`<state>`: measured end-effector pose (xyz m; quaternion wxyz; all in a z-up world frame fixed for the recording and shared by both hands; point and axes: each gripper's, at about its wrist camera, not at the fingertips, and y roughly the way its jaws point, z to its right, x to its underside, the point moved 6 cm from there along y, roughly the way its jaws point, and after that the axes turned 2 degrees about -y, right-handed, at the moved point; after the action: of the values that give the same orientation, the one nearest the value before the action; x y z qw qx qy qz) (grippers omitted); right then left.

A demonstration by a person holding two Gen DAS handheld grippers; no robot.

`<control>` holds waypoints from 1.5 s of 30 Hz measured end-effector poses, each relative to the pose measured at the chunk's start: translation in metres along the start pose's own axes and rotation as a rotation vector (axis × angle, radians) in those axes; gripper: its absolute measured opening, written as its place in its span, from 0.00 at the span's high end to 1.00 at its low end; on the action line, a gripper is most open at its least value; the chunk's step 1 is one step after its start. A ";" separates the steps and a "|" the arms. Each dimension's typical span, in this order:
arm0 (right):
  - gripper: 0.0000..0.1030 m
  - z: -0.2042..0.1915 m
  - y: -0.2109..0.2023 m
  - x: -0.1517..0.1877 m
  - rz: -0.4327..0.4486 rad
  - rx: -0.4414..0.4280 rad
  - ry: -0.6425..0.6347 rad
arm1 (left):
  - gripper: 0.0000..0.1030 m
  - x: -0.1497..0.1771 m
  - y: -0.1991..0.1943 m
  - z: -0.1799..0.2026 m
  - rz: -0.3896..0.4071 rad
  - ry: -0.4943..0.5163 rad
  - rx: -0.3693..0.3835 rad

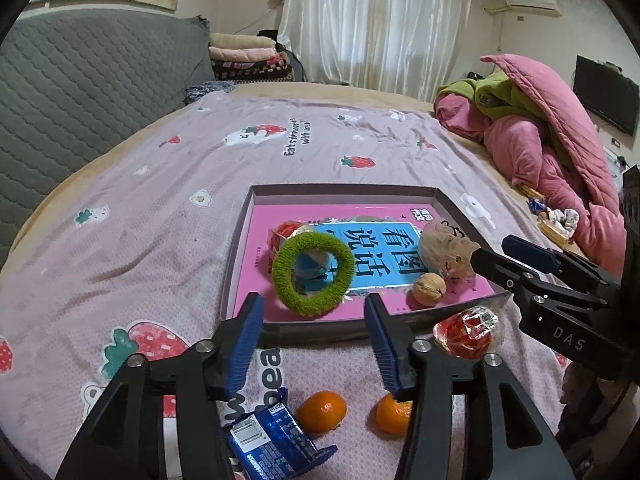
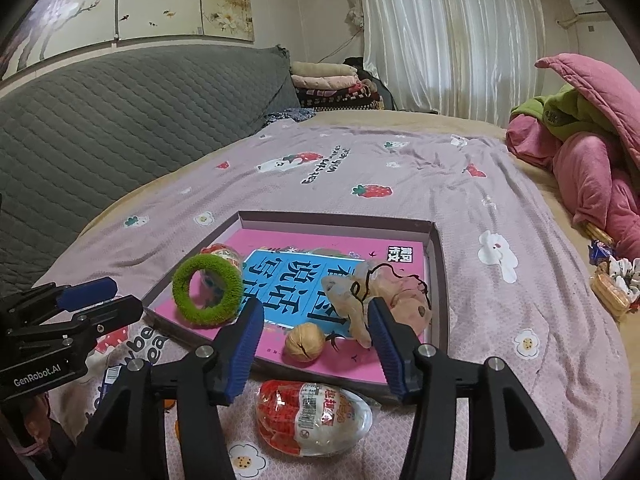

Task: Organize objects
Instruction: 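Withdraw both tools back from the tray toward the tangerines and snack packet, then move left tool to the blue snack packet while right tool approaches a tangerine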

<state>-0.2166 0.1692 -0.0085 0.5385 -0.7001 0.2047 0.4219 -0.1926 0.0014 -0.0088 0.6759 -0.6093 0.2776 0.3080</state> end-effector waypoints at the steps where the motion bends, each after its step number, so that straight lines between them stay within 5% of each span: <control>1: 0.46 -0.001 -0.001 0.000 0.003 0.001 -0.004 | 0.44 0.000 0.000 0.000 0.001 0.000 0.001; 25: 0.35 -0.020 -0.030 0.010 0.077 0.040 -0.090 | 0.33 0.011 -0.037 0.002 0.029 0.024 -0.041; 45: 0.32 -0.040 -0.044 0.020 0.121 0.056 -0.162 | 0.30 0.038 -0.040 -0.001 -0.032 0.030 -0.048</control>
<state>-0.1582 0.1508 0.0037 0.5461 -0.6347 0.2143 0.5030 -0.1373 0.0010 -0.0110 0.6615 -0.6344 0.2704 0.2945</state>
